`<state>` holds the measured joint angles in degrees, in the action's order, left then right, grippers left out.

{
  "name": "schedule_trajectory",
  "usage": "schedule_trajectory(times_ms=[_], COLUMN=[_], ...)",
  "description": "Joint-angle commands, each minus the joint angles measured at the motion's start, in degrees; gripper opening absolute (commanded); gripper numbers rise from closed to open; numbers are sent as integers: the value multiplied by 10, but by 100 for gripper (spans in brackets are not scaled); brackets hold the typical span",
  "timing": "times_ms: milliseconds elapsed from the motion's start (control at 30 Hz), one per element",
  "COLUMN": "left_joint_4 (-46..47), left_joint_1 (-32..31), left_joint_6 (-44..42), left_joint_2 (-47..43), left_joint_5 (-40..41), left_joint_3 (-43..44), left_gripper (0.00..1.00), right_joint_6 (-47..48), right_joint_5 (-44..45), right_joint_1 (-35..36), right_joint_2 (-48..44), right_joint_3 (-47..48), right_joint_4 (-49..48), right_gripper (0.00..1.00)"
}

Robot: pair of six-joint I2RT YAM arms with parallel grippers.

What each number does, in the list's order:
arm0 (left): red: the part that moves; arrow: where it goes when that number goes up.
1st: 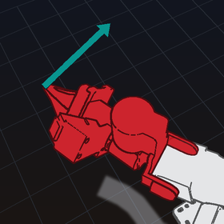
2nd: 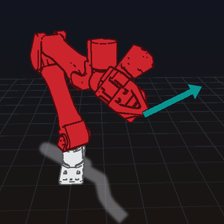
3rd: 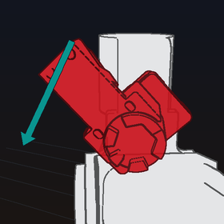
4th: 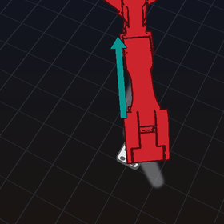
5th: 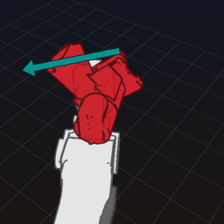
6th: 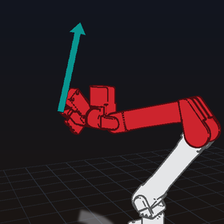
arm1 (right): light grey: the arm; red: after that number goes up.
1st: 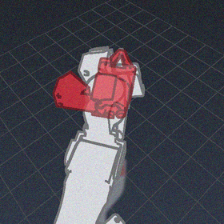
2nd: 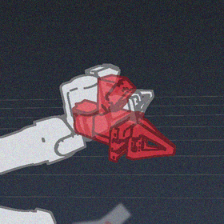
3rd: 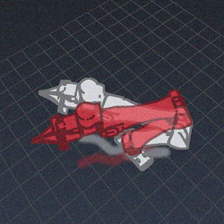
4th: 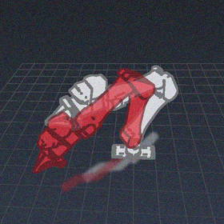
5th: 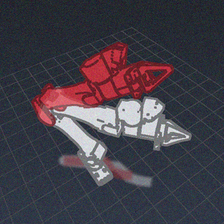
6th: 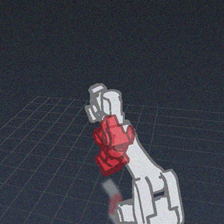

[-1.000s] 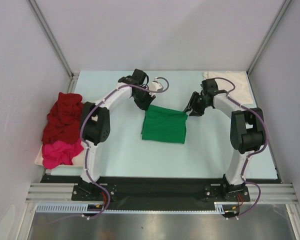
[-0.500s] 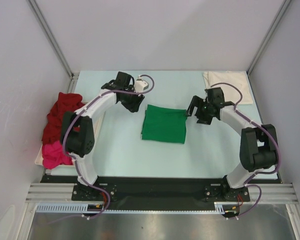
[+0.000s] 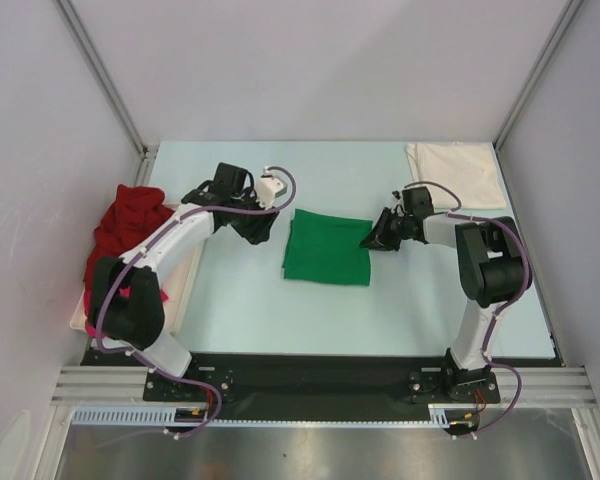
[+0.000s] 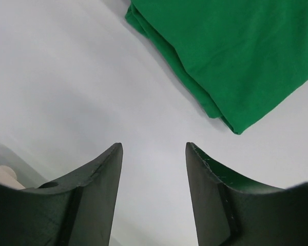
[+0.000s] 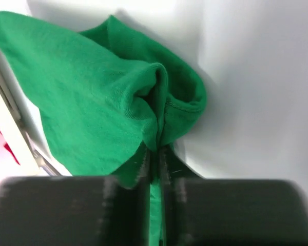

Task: Fold and stack the t-shirts
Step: Neatly place the folded tshirt to the corner

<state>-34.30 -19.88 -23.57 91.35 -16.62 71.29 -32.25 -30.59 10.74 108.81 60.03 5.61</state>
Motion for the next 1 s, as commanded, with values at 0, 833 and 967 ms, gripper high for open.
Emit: schedule_trajectory(times_ms=[0,833,967], left_joint_4=[20,-35,-30], left_joint_1=[14,34,34], left_joint_6=[-9,-59,-58], left_joint_2=[-31,-57,-51], left_joint_5=[-15,91,93], left_joint_3=[-11,20,18], left_gripper=[57,67,67], right_joint_6=[-6,321,342], right_joint_5=[-46,237,254], right_joint_1=[-5,-134,-146], right_joint_2=[3,257,237], right_joint_3=[16,813,826], right_joint_4=[-45,474,469], right_gripper=[0,0,0])
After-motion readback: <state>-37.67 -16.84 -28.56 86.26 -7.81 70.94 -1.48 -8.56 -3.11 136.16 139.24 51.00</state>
